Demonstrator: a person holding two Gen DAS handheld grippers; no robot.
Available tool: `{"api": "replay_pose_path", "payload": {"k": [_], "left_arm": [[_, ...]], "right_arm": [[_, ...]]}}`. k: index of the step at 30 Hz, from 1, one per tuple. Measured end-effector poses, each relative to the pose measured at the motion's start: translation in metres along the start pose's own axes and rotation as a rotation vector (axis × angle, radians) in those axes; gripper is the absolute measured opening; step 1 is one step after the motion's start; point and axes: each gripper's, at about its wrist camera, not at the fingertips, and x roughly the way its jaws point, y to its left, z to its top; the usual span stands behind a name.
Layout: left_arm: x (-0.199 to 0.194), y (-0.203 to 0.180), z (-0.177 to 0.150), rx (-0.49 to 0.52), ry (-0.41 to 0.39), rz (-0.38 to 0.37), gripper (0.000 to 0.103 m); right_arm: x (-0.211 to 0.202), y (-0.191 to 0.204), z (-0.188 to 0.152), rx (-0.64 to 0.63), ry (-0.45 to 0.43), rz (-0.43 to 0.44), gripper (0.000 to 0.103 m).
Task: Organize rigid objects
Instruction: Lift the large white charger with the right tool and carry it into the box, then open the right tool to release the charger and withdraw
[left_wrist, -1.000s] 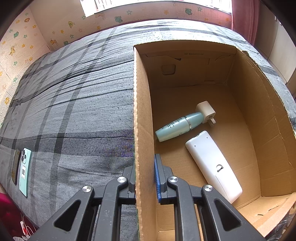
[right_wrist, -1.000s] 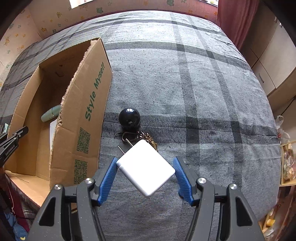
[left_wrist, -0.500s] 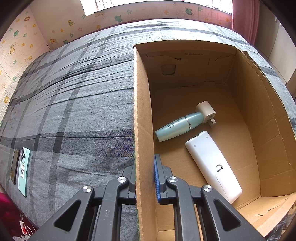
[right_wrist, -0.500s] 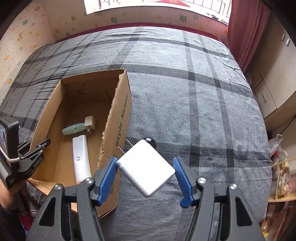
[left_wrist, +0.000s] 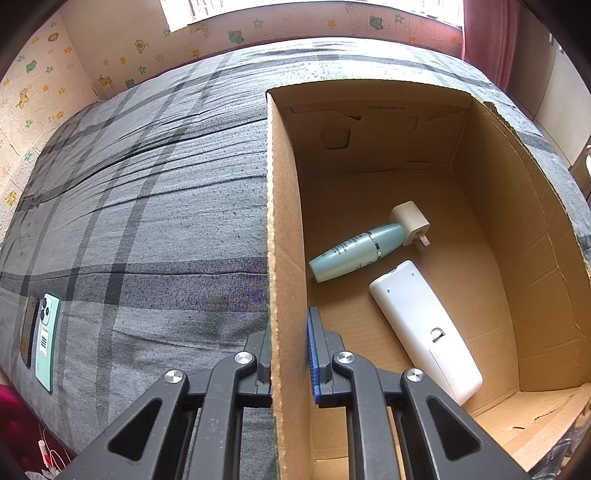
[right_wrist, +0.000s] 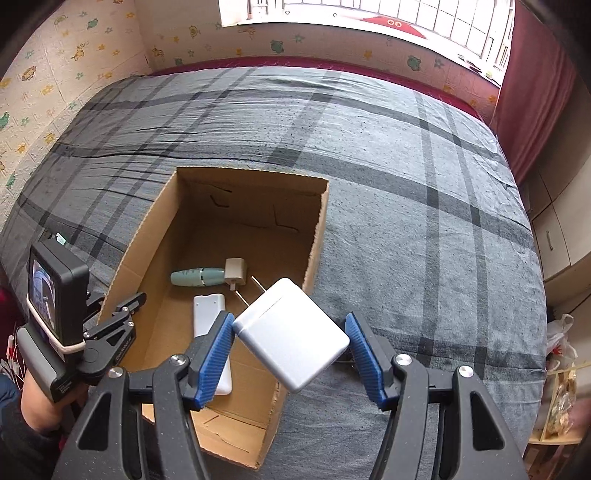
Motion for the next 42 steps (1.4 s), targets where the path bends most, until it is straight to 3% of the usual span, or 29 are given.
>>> {"api": "replay_pose_path", "payload": {"k": [19, 42], "left_arm": [[0.000, 0.001, 0.000, 0.000, 0.001, -0.001, 0.014], [0.000, 0.001, 0.000, 0.003, 0.001, 0.001, 0.014]], "right_arm": [[0.060, 0.049, 0.028, -0.044, 0.078, 0.034, 0.066], [0.152, 0.075, 0.013, -0.079, 0.264, -0.009, 0.066]]}}
